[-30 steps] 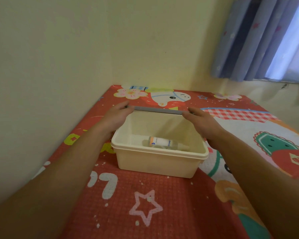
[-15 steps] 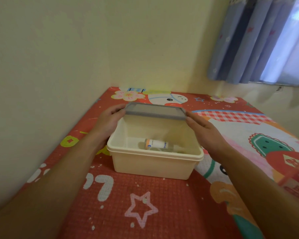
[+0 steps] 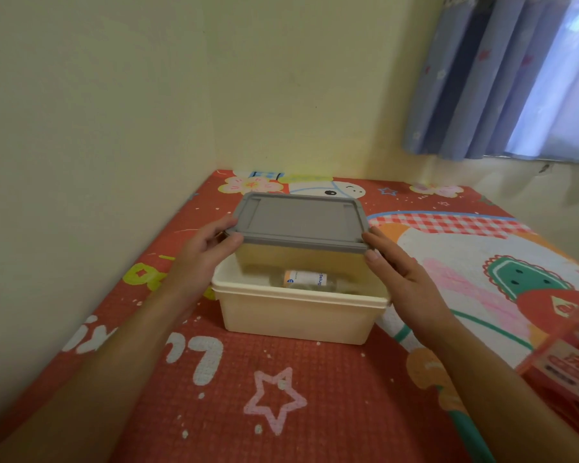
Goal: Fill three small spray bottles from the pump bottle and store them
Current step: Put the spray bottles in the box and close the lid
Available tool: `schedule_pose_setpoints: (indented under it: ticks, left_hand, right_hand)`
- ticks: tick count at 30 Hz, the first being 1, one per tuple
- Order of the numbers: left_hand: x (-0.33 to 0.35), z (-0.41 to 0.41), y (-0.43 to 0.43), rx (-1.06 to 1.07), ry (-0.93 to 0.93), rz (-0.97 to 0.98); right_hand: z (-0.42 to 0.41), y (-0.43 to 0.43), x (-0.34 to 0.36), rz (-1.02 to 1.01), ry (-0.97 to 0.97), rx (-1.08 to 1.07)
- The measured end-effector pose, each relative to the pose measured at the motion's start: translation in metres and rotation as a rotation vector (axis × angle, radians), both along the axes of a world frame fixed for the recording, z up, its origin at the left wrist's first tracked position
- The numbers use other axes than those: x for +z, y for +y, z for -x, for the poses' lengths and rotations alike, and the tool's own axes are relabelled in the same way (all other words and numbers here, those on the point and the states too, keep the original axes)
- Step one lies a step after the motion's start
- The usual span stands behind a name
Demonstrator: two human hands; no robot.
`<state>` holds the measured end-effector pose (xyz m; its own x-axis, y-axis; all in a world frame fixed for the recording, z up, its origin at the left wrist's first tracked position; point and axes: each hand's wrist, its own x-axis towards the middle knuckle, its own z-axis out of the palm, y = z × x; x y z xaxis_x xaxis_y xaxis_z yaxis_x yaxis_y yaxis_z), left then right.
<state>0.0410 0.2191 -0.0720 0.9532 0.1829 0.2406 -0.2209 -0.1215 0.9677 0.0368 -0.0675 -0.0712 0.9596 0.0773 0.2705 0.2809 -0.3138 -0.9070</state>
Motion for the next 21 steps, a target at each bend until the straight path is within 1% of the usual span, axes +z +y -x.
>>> schedule_pose_setpoints:
  ticks: [7,12,16,21]
  left_hand:
    - [-0.013,0.026,0.002,-0.070,-0.091,-0.114]
    - [-0.024,0.038,0.006,-0.066,-0.147,-0.167]
    - [-0.028,0.045,0.008,-0.047,-0.267,-0.240]
    - [-0.031,0.051,0.005,0.003,-0.339,-0.267]
  right_hand:
    - [0.020,-0.006,-0.017,0.098,-0.086,0.036]
    - [0.034,-0.009,-0.023,0.099,-0.145,0.064]
    - [0.039,-0.009,-0.029,0.175,-0.262,0.007]
    - [0.042,-0.010,-0.036,0.153,-0.382,-0.057]
